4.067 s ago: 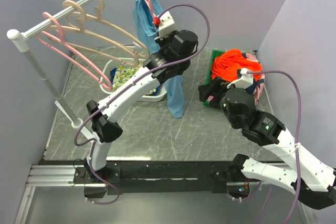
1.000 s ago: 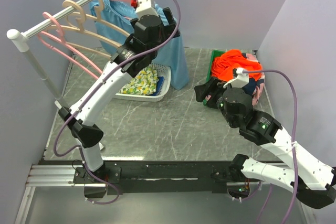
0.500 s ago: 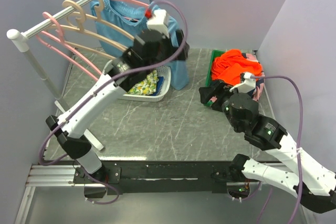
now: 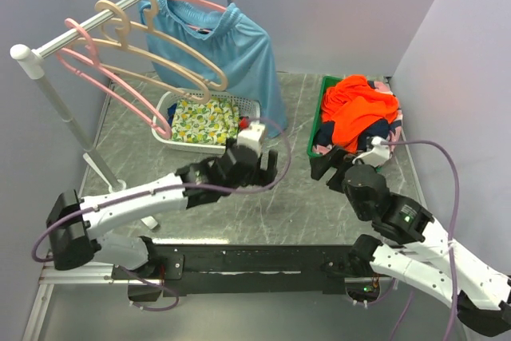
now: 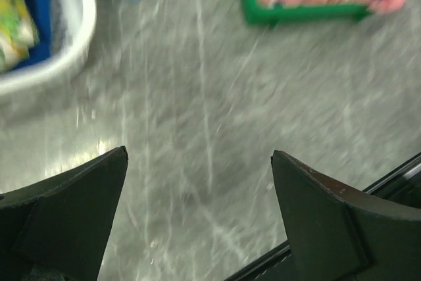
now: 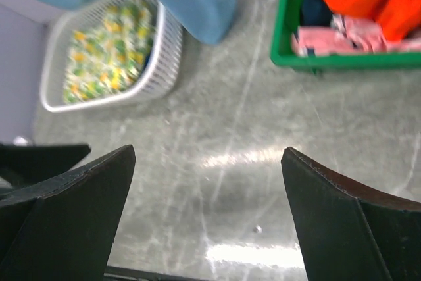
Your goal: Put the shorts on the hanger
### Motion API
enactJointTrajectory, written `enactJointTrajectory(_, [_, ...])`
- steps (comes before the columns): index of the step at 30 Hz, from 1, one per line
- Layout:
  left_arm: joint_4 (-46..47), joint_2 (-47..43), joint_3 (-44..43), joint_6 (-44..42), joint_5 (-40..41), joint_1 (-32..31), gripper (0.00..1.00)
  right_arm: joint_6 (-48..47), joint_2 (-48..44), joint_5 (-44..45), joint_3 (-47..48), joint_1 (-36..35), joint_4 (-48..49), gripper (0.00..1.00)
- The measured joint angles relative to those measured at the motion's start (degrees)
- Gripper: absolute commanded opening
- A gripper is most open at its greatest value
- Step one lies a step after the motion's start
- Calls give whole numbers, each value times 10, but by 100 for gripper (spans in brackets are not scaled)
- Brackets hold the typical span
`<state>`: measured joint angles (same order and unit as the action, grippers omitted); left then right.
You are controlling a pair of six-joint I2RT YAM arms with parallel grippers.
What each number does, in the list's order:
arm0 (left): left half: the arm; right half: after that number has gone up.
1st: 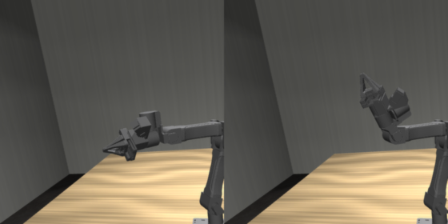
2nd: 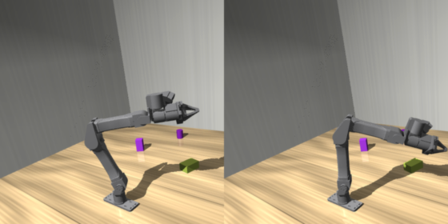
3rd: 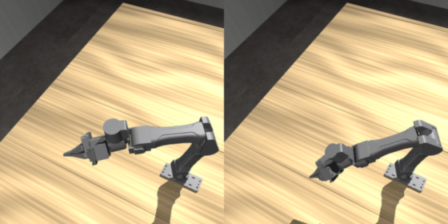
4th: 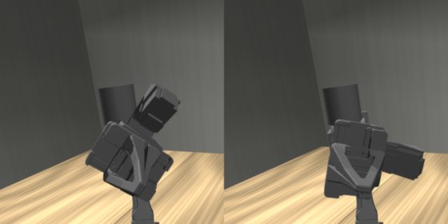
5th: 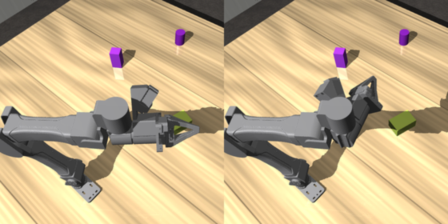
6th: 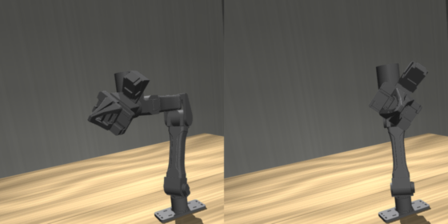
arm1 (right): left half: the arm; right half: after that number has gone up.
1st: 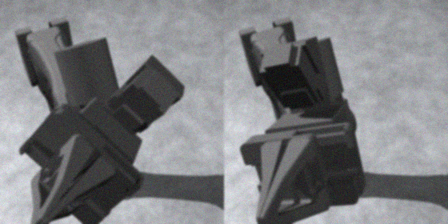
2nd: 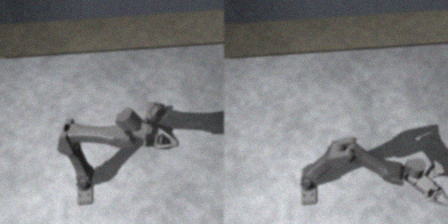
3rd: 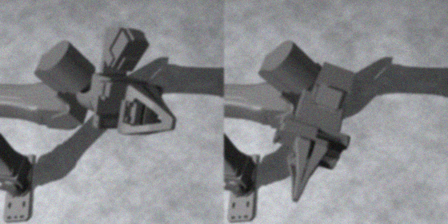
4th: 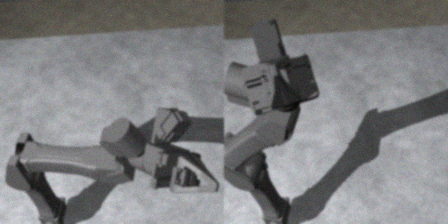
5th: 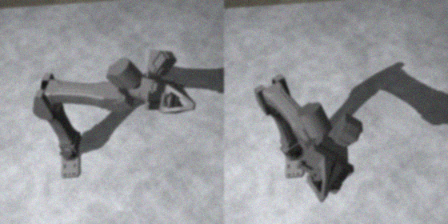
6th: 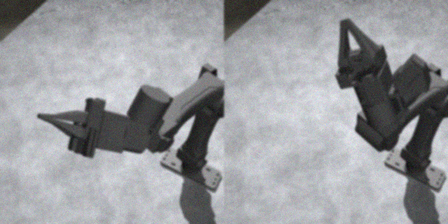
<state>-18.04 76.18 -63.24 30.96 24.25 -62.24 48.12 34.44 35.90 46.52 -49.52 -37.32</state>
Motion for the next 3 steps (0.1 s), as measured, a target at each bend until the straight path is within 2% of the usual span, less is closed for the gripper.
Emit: enactJointTrajectory(3, [37,-29,92,21,7,-8,97,17,3,-6,-18,0,-14,100])
